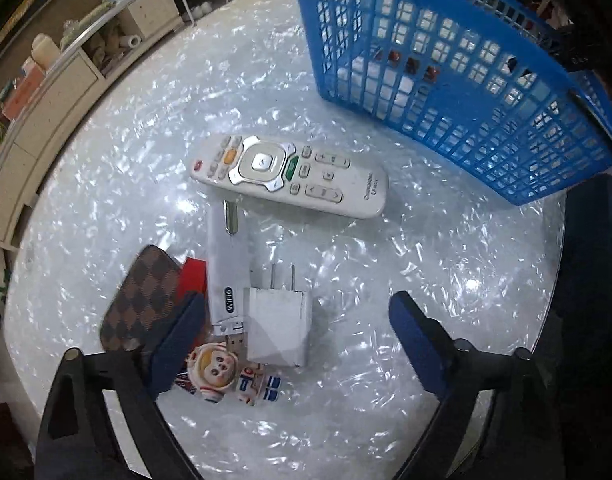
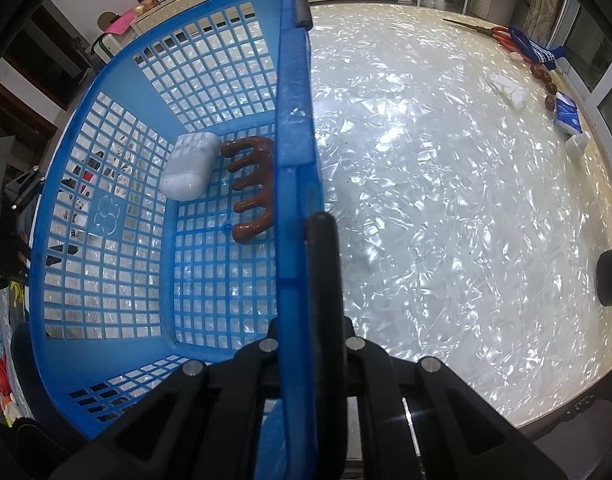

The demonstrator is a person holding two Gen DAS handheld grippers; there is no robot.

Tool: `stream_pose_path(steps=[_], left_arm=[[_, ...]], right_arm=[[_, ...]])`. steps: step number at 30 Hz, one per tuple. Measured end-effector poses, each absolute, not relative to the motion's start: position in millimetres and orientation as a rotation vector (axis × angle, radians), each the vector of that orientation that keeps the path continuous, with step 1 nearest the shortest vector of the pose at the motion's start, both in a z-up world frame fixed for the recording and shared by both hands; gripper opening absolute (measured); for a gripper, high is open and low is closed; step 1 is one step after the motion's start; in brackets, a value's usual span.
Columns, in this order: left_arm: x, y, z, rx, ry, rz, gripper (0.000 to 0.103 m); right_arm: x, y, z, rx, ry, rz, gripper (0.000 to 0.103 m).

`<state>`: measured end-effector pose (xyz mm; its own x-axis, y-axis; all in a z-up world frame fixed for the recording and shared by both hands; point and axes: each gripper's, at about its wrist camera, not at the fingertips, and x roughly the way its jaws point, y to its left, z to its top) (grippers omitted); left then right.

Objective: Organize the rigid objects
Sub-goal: 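Move the left gripper back to the table and grasp the white charger, then carry the white charger over the blue basket and open the left gripper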

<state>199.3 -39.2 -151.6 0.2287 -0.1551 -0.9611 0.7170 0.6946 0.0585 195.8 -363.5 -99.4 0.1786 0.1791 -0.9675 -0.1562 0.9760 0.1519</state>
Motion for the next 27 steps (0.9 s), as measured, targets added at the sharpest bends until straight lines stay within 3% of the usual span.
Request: stream_pose_path(steps=[8, 13, 27], left_arm=[[199, -44, -174, 0.582, 1.232, -0.662, 0.071], [203, -45, -178, 0.537, 1.25, -0.674, 0.041], [193, -28, -153, 0.519, 1.201, -0.658, 0.041]], right_arm=[[196, -364, -100, 0.026, 1.37, 0.236, 0.005], [196, -364, -100, 0.034, 1.369, 0.235, 0.005], [195, -365, -101, 0.036, 1.368, 0.231, 0.005]])
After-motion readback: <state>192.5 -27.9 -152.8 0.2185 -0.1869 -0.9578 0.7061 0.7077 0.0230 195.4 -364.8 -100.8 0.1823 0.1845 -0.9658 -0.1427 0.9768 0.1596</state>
